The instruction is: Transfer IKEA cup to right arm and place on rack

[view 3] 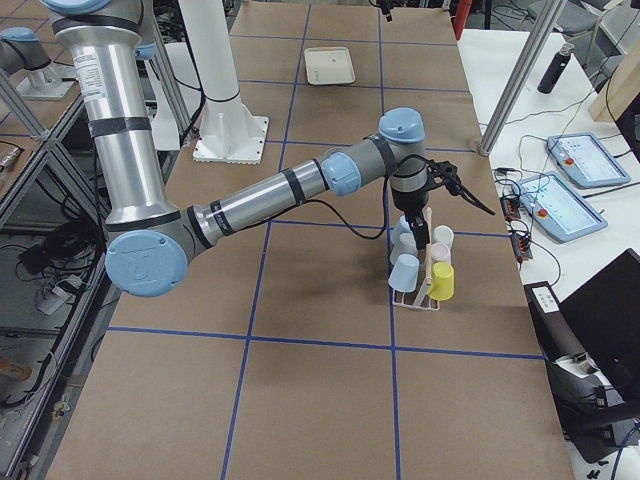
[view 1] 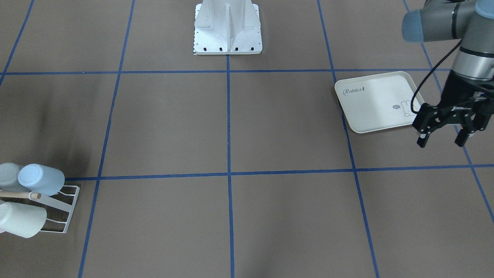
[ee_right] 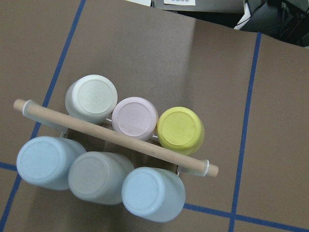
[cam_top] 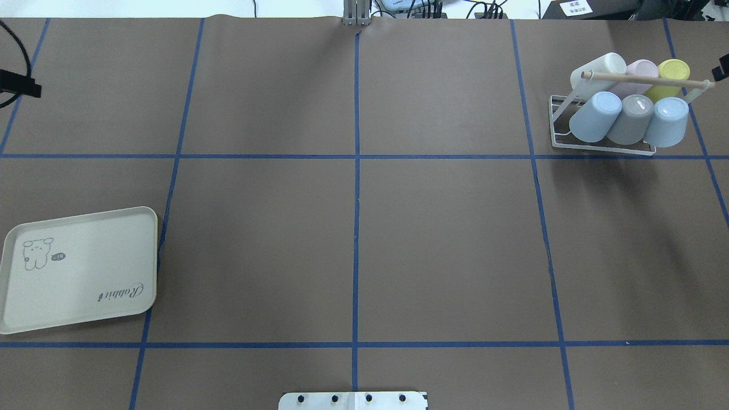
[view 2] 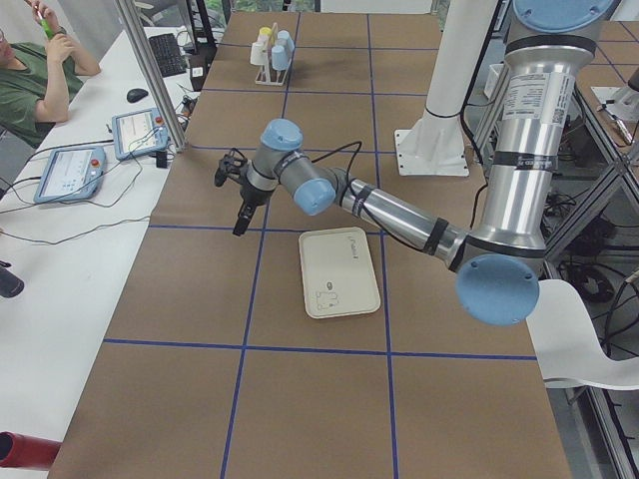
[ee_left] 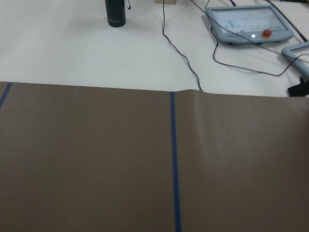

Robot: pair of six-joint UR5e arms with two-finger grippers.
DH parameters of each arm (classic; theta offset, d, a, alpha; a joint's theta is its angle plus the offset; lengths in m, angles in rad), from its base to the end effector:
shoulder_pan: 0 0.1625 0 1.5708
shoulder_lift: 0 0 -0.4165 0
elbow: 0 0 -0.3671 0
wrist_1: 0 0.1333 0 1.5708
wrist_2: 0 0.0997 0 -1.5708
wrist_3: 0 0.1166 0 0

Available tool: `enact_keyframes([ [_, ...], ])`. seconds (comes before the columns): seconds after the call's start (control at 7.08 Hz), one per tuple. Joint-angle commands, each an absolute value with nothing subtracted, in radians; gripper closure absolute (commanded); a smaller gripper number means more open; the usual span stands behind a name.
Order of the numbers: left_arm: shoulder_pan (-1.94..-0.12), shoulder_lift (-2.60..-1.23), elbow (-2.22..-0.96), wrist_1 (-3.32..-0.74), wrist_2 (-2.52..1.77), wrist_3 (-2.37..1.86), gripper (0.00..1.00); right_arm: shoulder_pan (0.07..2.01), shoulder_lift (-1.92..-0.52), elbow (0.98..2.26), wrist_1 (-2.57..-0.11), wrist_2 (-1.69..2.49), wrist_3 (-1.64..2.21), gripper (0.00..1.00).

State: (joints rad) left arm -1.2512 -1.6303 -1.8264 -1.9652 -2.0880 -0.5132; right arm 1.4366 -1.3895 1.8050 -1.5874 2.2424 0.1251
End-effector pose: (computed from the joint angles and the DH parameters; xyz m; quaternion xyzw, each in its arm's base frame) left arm 0.0901 -0.5131 0.4764 0.2101 0.3551 0.0008 0.9109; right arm -0.0118 -0.5416 0.4694 0.1437 -0.3445 -0.0695 0.9251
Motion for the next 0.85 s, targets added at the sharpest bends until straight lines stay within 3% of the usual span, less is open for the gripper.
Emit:
enact_keyframes([
  [0.0,-1.432,-1.559,-1.676,-1.968,-2.316,-0.204,0.00,1.537,-1.410,1.767,-1.704,2.385,-0.113,0.00],
  [0.42,-1.519,-1.525,-1.542,-1.985,-2.303,-0.170,0.00,1.542,-1.436,1.750,-1.685,2.349,-0.120,0.00],
  [0.71,-1.525,-1.522,-1.526,-1.987,-2.298,-0.186,0.00,1.545,-1.469,1.756,-1.669,2.230,-0.124,0.00],
])
